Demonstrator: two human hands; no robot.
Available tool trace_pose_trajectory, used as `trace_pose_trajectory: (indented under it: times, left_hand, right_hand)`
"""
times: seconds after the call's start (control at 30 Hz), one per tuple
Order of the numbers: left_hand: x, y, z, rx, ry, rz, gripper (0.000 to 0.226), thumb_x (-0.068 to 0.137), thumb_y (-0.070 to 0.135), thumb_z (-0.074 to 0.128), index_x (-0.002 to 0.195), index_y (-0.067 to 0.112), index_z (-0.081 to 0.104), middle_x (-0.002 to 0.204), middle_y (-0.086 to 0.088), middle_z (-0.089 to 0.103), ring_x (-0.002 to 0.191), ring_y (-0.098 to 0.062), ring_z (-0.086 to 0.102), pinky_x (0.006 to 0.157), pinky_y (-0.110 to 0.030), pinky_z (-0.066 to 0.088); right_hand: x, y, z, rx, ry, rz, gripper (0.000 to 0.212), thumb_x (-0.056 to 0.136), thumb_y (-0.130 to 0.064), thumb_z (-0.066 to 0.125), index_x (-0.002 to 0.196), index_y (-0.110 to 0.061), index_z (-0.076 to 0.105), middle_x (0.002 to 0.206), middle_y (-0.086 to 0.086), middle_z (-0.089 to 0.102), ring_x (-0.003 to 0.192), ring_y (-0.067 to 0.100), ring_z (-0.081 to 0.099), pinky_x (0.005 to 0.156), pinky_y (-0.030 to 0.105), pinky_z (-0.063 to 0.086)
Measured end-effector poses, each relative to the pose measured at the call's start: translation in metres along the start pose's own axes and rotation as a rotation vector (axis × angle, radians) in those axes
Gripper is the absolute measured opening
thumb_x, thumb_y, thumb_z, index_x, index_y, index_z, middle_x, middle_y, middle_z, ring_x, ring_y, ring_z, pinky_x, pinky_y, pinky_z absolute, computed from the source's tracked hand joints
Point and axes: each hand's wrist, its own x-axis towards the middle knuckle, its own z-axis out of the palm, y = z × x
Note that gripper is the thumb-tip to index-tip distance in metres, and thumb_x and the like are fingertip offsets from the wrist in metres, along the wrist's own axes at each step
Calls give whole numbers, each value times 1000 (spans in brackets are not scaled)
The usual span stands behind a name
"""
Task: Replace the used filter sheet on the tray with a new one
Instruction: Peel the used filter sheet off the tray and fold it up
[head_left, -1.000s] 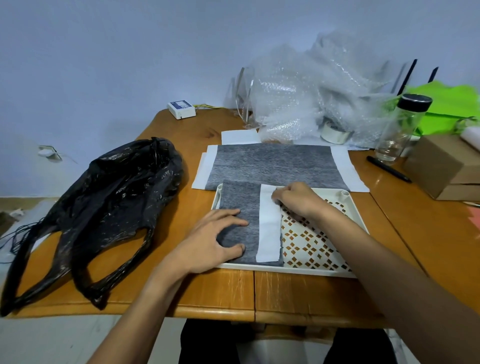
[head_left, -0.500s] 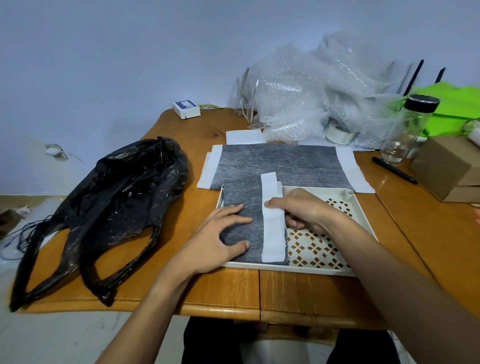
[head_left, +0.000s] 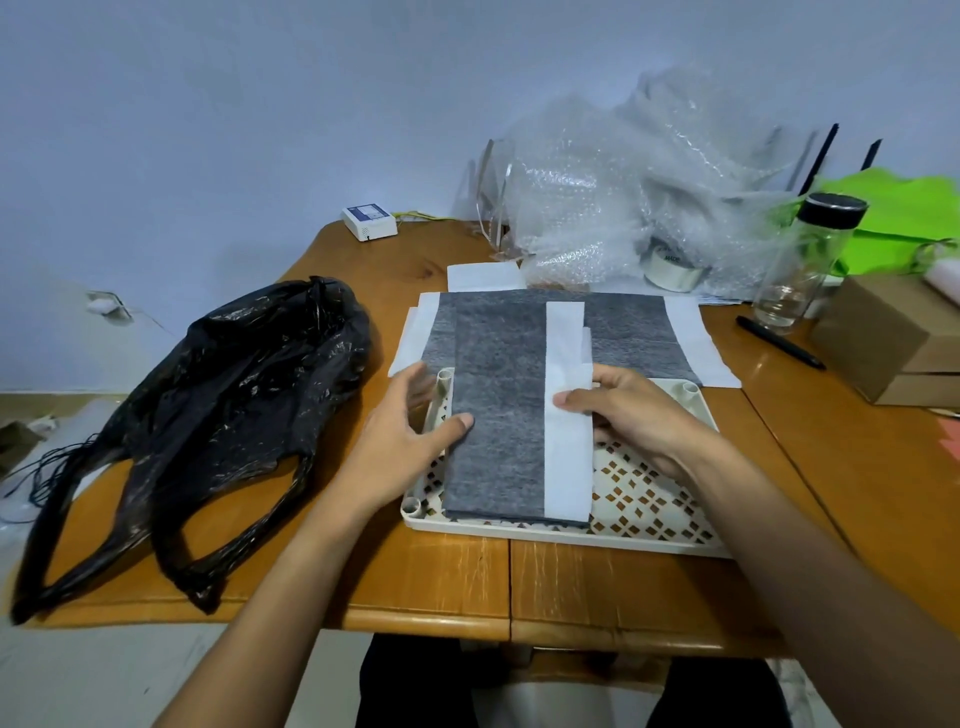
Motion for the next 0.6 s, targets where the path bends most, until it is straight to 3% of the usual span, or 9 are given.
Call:
trace_pose_trajectory:
  times: [0.03,0.13,0.2,0.33,0.4,0.5,0.6]
  left_hand:
    - [4,3,-1,4,-20,-18,77,86,41,78,151,22,41,142,16,54,128,-1,52,107,-25,38]
    - [13,18,0,-51,-70,-46,58,87,40,76,138,22,56,118,13,73,111,1,66,103,-30,48]
    - [20,28,3,-150,-102,-91,48,89,33,76,133,26,56,106,13,77,103,-1,71,97,-26,51]
    - [45,36,17,-447,-141,-209,53,90,7,74,138,13,54,113,-5,78,106,-22,74,99,-41,55]
    - [57,38,25,-556,-140,-265,49,88,-3,72,133,7,57,115,-12,77,108,-29,73,100,-45,55]
    - [68,38,34,-650,-168,-301,35,88,-8,65,122,-1,66,117,-16,75,109,-30,71,93,-37,57]
    - [70,35,39,-687,-190,-294,31,92,-6,59,120,3,69,119,-14,75,103,-24,72,84,-33,56]
  right_hand:
    - [0,-1,-3,10,12,-11,28,91,-8,69,119,-11,69,108,13,77,97,29,74,88,42,57]
    - [0,-3,-11,25,29,-31,23,92,-10,69,115,-11,70,98,12,76,72,18,67,57,29,46]
    - [2,-5,-16,26,34,-43,23,92,-12,70,115,-11,70,92,8,76,67,17,63,53,27,40]
    - [9,-15,-23,-4,80,-64,23,92,-12,70,115,-14,70,92,2,77,70,12,68,51,21,46]
    - [12,-18,-26,-4,83,-66,25,91,-11,70,117,-13,70,97,5,78,78,16,70,58,24,51]
    - [16,-15,-31,22,102,-64,27,90,-11,70,118,-13,71,109,8,77,98,27,73,88,39,57]
    - [18,-10,-33,70,107,-72,29,90,-11,70,120,-15,71,113,5,77,107,27,72,95,41,54]
